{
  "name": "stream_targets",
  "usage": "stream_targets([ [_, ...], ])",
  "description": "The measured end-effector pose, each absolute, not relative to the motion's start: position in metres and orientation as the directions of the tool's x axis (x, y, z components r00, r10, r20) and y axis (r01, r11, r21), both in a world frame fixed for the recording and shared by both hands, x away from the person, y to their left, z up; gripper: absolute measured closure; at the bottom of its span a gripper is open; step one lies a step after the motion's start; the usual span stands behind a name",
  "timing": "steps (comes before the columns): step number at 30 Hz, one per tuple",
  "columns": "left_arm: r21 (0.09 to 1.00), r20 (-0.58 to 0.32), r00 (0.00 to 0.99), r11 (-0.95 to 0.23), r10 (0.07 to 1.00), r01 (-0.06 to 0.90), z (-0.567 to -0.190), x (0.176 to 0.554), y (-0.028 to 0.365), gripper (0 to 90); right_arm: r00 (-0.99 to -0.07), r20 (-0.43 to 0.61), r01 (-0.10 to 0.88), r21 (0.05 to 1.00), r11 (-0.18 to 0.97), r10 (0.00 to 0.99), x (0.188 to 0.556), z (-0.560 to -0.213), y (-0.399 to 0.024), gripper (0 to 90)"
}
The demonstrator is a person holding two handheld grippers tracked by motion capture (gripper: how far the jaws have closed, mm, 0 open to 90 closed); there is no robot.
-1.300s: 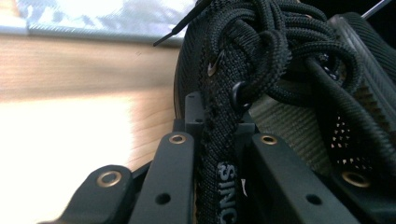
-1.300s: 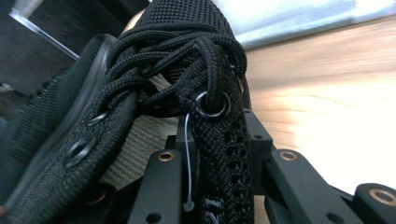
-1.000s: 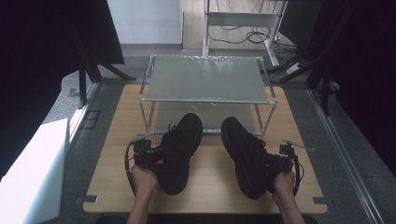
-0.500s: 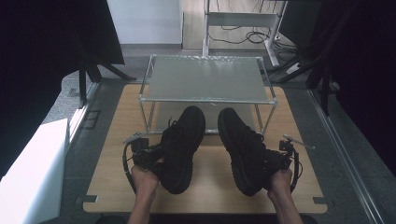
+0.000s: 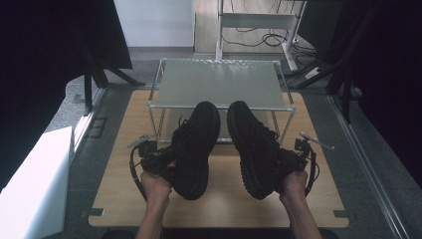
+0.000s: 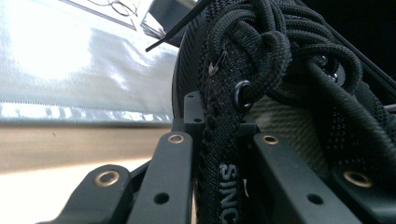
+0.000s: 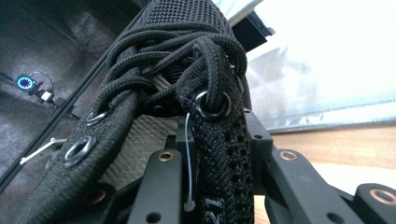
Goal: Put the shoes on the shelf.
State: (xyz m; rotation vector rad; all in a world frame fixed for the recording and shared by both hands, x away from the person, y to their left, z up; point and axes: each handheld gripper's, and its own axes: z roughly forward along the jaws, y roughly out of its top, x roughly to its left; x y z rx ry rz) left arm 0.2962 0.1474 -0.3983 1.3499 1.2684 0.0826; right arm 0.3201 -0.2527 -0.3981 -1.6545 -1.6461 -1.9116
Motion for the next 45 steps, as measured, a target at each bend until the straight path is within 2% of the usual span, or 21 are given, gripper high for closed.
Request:
stream_targets([
  [7, 0.735, -0.633, 0.408, 0.345, 0.658, 0.584, -0.389, 0.302, 0.148, 81.7, -0.384, 0.775, 0.679, 0.605, -0.415, 0.502, 0.327, -0.390, -0.250, 73.8],
  [22, 0.737, -0.637, 0.397, 0.371, 0.660, 0.565, -0.362, 0.335, 0.138, 81.6, -0.378, 0.748, 0.643, 0.636, -0.427, 0.545, 0.354, -0.356, -0.247, 73.8],
  [45, 0.717, -0.642, 0.308, 0.408, 0.702, 0.566, -0.328, 0.404, 0.130, 81.4, -0.287, 0.754, 0.630, 0.613, -0.477, 0.591, 0.414, -0.330, -0.237, 73.8],
])
